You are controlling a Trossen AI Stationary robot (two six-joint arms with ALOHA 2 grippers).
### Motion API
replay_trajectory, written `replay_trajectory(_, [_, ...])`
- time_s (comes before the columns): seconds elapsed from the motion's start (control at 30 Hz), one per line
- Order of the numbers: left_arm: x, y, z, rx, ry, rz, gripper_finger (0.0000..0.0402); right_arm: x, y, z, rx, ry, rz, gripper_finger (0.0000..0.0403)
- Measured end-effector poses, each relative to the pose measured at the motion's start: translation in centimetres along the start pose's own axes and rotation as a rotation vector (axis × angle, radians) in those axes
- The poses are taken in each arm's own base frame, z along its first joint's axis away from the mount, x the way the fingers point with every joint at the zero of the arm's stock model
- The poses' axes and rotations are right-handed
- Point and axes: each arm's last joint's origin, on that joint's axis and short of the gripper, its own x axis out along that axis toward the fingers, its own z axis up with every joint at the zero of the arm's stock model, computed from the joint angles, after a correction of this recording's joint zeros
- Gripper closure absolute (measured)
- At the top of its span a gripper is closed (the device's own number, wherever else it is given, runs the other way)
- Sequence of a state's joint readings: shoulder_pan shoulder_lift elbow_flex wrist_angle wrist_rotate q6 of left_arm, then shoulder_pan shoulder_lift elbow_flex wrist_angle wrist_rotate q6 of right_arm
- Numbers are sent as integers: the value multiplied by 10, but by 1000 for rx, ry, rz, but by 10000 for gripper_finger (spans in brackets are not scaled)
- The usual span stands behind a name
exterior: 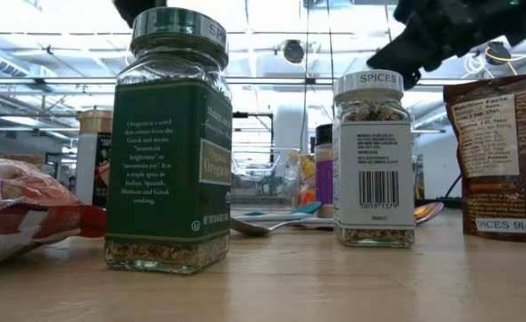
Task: Pick & Place Food Item
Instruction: Put the red noodle pack into the right transparent bin
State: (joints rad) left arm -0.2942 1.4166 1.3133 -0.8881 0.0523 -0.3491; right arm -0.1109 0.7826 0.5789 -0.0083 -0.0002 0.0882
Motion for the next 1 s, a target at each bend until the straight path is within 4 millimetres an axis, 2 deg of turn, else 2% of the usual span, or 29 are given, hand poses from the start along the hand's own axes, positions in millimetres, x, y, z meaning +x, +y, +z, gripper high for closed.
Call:
replay_trajectory(0.17, [23, -33, -22, 76, 53, 5, 121, -2, 9, -6, -16, -70, 58, 184])
replay_trajectory(0.37, [53, -50, -49, 60, 112, 112, 121, -3, 13, -5, -21, -85, 83, 184])
replay_trajectory(0.5, [75, -62, -55, 13, 86, 68, 121, -3, 16, -5, -23, -84, 99, 184])
replay_trajectory(0.63, [94, -77, -59, 38, 97, -20, 121, -3, 18, -5, -20, -91, 110, 187])
replay_trajectory(0.77, [111, -88, -66, 66, 128, -37, 121, -3, 19, -3, -21, -113, 120, 188])
replay_trajectory(1.0, [134, -93, -78, 87, 197, -4, 121, -4, 20, -2, -21, -121, 126, 188])
